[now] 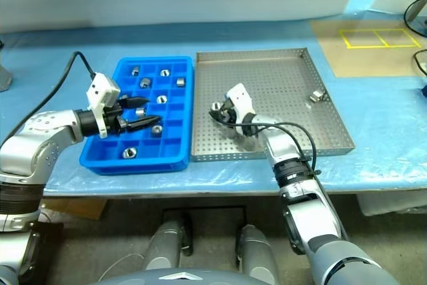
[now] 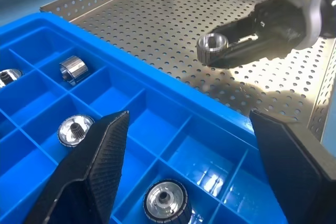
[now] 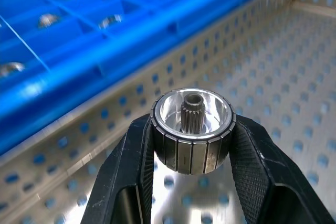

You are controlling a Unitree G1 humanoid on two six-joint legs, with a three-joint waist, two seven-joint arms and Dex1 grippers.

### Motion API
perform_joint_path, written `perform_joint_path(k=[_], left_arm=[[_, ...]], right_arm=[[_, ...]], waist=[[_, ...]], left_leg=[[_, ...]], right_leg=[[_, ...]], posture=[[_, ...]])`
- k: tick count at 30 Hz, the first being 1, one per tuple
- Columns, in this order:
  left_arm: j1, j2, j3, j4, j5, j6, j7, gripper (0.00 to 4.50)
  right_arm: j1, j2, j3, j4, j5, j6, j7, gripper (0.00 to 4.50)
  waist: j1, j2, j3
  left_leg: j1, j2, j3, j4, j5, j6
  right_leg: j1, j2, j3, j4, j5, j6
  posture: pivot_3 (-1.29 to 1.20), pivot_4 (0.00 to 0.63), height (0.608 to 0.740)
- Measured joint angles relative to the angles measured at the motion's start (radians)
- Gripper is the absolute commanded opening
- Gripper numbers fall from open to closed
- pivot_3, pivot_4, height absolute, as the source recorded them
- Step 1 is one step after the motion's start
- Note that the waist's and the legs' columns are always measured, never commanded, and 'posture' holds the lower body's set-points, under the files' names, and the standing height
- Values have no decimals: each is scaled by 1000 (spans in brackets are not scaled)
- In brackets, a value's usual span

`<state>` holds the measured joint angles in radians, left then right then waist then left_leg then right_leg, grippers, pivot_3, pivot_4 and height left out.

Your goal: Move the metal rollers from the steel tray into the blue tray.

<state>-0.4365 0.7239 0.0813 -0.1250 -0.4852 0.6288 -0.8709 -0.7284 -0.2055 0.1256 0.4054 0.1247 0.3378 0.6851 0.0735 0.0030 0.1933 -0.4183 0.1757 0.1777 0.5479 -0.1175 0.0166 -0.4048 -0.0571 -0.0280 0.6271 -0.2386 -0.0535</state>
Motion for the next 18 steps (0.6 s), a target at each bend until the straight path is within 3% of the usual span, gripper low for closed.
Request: perform_joint_path(k=[5,10,18], left_arm=[[-1,0,42,0,-2,0,39,3870],[33,0,82,-24,-6,8,75,3870],[187,52,160,-156,-46,48,77,3870]], right_arm=[[-104,66,32,-72,3,6,34,1604],[-129,158,94,43,-8,-28,49,1604],[-144,172,105,114,-14,-73,82,1604]], waist=[[-3,0,0],[3,0,0],[29,0,0]], left_leg=[[1,1,0,-1,0,0],[-1,0,0,-1,0,0],[-1,0,0,-1,-1,1]], right_leg=[[0,0,0,0,0,0],[0,0,-1,-2,0,0],[0,-1,-2,-1,0,0]], posture=[[73,150,740],[121,150,740],[164,150,740]])
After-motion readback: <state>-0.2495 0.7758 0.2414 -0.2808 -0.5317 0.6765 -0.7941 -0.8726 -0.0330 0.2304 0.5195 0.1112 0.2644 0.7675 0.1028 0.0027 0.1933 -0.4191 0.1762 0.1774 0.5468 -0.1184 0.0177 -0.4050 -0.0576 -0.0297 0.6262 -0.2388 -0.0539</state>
